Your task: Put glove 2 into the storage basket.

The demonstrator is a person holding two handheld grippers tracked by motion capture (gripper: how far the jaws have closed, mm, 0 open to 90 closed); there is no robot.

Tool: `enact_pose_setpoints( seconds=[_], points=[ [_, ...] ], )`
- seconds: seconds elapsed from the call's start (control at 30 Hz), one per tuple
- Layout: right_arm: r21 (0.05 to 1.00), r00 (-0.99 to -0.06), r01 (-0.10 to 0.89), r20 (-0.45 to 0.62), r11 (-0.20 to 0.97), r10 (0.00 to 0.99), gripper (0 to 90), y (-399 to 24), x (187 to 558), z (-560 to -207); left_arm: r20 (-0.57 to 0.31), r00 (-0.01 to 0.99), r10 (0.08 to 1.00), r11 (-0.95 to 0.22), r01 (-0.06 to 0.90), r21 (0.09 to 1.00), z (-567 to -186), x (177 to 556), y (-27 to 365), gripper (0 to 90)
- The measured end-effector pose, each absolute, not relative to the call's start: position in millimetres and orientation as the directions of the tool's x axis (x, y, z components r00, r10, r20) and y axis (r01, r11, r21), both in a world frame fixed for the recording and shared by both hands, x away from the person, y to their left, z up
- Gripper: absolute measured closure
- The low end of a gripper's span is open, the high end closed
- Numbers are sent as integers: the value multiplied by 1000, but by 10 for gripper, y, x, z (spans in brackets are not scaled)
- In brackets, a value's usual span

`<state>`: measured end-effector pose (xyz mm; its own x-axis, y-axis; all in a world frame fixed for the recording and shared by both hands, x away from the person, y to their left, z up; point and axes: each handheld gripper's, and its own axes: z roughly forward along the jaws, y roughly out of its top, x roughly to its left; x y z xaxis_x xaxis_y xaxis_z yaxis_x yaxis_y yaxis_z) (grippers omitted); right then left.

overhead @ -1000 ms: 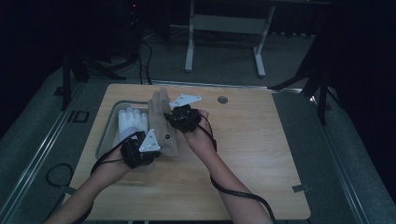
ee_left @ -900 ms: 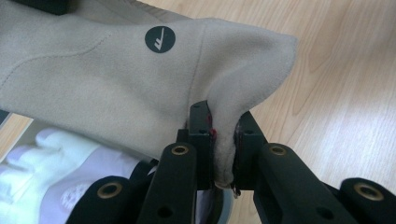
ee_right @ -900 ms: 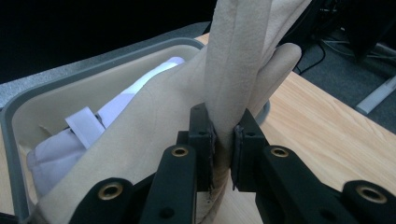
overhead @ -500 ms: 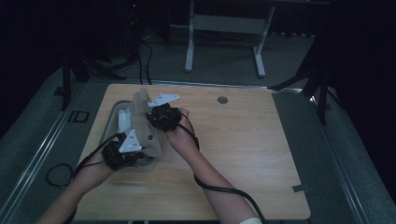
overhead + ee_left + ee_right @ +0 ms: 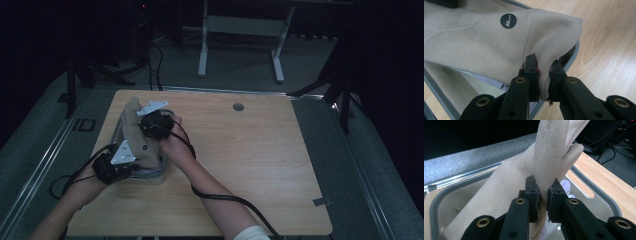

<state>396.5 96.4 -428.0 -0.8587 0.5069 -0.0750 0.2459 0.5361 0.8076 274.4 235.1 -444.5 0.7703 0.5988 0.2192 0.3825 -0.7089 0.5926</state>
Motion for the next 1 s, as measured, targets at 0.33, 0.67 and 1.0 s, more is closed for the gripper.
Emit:
enact_pose_setpoints(
  seconds=[0.33,0.67,1.0],
  points=[
    [772,-857,300,-42,561,514,808,1065,4100,-4600,176,770,613,-699,425,575,-4640,2830,2430,818],
    [716,-845,385,19,582,535,804,1020,4303,-4905,172,770,615,-702,436,563,-4733,2906,2386,817],
    [715,-838,394,20,578,546,532,976,4334,-4784,139,767,627,-687,460,563,-4765,2938,2377,804]
  ],
)
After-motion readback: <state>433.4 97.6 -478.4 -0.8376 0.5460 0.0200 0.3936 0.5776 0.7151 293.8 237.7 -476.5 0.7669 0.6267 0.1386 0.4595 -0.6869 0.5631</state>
